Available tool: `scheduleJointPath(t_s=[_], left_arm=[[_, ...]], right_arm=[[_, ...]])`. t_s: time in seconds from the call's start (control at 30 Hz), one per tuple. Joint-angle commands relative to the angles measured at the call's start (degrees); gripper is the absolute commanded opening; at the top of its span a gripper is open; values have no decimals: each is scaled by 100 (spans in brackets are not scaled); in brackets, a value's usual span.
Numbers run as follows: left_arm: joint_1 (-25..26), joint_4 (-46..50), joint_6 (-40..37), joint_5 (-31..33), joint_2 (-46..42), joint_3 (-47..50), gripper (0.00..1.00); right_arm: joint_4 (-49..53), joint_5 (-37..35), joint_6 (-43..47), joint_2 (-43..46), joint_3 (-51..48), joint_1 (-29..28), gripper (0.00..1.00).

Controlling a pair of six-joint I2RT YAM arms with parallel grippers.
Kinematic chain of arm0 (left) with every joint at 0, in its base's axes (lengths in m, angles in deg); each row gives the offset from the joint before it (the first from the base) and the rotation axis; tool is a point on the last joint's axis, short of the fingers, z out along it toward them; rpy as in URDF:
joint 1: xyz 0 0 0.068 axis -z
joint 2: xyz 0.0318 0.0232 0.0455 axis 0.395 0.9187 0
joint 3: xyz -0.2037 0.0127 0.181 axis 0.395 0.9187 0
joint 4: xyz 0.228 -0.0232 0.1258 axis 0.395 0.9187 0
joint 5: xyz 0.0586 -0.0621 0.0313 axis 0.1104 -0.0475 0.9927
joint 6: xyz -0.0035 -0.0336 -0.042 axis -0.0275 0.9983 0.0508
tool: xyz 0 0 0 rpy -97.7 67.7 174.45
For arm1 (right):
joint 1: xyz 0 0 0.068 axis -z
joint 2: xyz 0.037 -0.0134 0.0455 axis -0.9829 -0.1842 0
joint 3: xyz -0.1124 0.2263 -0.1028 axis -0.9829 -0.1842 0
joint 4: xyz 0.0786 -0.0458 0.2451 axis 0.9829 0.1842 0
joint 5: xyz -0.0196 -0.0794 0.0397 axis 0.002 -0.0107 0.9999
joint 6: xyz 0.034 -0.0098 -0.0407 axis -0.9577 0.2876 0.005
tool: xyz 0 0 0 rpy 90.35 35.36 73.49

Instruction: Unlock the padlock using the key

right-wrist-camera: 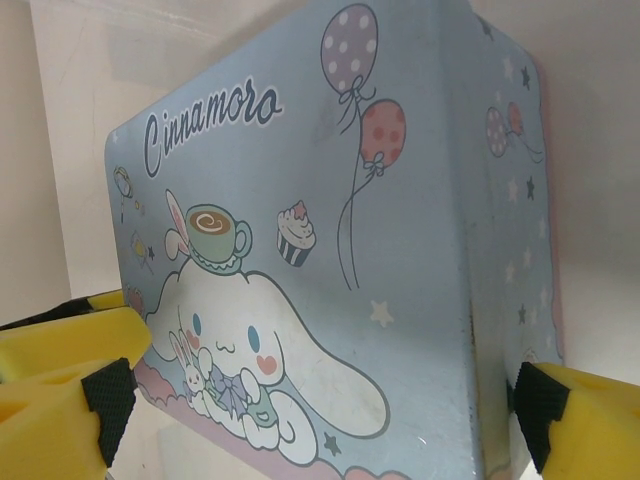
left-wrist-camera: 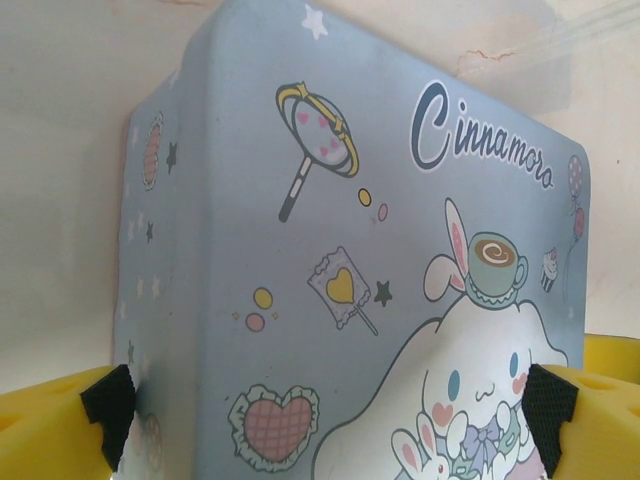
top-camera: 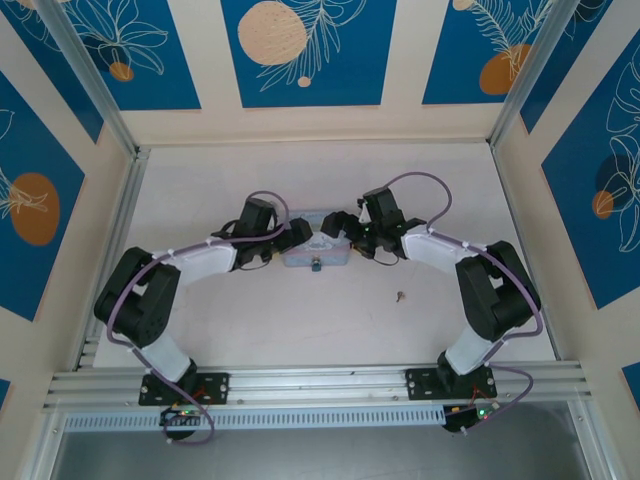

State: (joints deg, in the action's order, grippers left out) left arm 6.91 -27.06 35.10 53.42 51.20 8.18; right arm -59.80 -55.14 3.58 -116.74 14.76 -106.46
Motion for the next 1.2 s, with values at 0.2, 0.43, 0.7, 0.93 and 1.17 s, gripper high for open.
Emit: scheduleJointPath(t_s=[0.2, 0.43, 0.7, 0.93, 1.17], left_arm=[[77, 864, 121, 1409, -1034, 264, 99], [15, 1659, -95, 1442, -1762, 428, 99], [38, 1789, -145, 432, -1906, 670, 99], [66, 1703, -261, 65, -1760, 492, 99], [60, 1636, -349, -106, -1552, 338, 99]], right_arm=[[454, -971, -108, 933, -288, 149, 99], [1978, -1482, -138, 1612, -373, 474, 96], [3936, -2030, -174, 1918, -548, 853, 82], [3899, -1941, -21, 1920, -1135, 1126, 63], [3516, -1676, 22, 1818, -1418, 1052, 50]])
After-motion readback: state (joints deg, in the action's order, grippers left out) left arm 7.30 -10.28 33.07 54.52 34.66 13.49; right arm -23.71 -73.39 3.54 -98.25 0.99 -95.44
